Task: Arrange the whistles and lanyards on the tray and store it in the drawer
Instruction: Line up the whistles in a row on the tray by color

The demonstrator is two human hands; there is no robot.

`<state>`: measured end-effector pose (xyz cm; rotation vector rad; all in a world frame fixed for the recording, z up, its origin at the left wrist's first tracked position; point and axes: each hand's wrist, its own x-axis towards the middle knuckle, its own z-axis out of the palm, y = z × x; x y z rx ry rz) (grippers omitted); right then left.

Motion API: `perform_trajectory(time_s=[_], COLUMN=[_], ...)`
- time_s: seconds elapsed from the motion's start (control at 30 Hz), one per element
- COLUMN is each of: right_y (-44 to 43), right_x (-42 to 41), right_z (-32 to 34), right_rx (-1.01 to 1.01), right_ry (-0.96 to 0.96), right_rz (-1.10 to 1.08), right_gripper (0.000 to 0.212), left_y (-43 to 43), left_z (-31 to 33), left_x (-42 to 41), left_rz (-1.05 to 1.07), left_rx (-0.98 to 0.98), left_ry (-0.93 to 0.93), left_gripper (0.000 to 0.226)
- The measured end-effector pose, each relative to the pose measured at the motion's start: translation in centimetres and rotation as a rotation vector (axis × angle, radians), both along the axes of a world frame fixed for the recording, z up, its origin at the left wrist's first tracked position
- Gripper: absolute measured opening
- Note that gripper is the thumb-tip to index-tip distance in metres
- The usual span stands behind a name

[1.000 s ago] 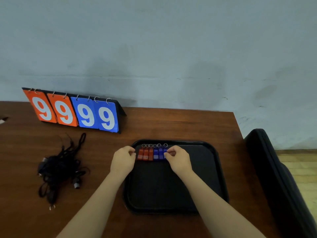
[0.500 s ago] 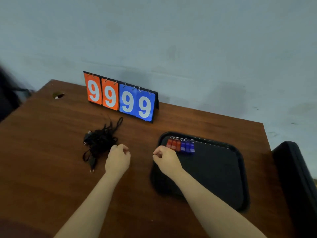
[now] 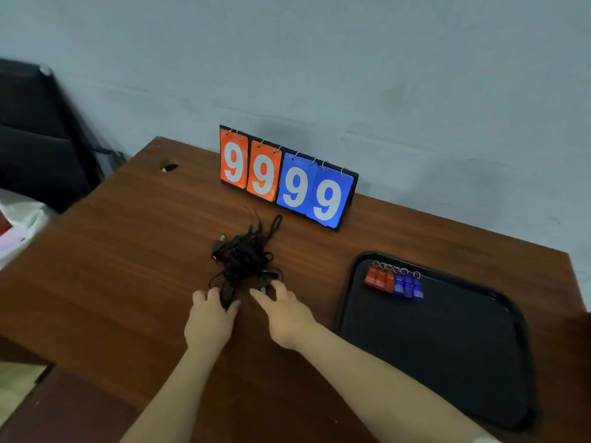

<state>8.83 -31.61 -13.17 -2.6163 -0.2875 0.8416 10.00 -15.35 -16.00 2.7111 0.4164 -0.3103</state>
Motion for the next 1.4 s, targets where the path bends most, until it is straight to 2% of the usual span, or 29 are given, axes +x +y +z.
perform_trajectory(time_s=[0.07,0.13,0.23,0.33,0.47,0.63,0.7,0.77,0.9,0.97,1.03,1.1,1.2,1.33,1.4], right_y=[0.6,0.5,-0.4,-1.3,-2.3,-4.6,-5.8,-7.2,-10.3,-11.8,-13.4,-14.9,-17.1,-19.2,-20.0], right_x=[0.5,0.6,-0.5,-2.0,-3.0,-3.9,-4.5,-5.2,-6.8,-7.7,-8.7,-9.9,-11.5,-13.3,-13.9], right_z=[-0.2,-0.8,-1.7,-1.7,-1.3,0.5,1.5,2.7,4.9,5.6,6.1,6.4,6.9,7.0,6.8], right_rx=[-0.068,-0.075,0.043,0.197,0.438,0.814,0.906,0.946,1.048,1.087,1.093,1.055,1.015,1.044,1.081], right_ry=[-0.001,-0.025,-0.115,-0.227,-0.215,-0.132,-0.119,-0.122,-0.150,-0.176,-0.228,-0.294,-0.353,-0.387,-0.379], right_rz=[-0.001,0.010,-0.048,-0.218,-0.546,-0.871,-0.923,-0.945,-1.006,-1.050,-1.076,-1.088,-1.105,-1.151,-1.184], right_gripper=[0.086,0.078,0.048,0.011,0.027,0.015,0.020,0.018,0.020,0.024,0.028,0.030,0.032,0.033,0.031], left_y=[0.1,0.2,0.2,-0.7,-3.5,-7.5,-8.7,-9.8,-12.6,-14.4,-16.4,-18.4,-21.0,-23.6,-24.5], left_z=[-0.1,-0.1,0.1,0.7,2.2,5.1,6.1,6.9,8.3,9.1,9.6,10.4,11.4,12.2,12.6], left_x=[0.3,0.5,0.3,-0.4,-2.1,-3.2,-3.4,-3.7,-4.3,-4.6,-5.0,-5.5,-5.9,-6.0,-6.0], left_rz=[-0.022,-0.035,-0.003,0.093,0.229,0.502,0.543,0.515,0.468,0.450,0.308,0.120,-0.084,-0.181,-0.218], left_rx=[0.000,-0.033,-0.131,-0.311,-0.712,-1.433,-1.599,-1.673,-1.690,-1.628,-1.489,-1.315,-1.154,-1.042,-1.059], left_ry=[-0.008,-0.026,-0.039,-0.078,-0.088,0.068,0.122,0.179,0.346,0.430,0.464,0.451,0.356,0.274,0.287], left_gripper=[0.050,0.044,0.045,0.043,0.040,0.027,0.029,0.030,0.025,0.027,0.023,0.022,0.029,0.018,0.016])
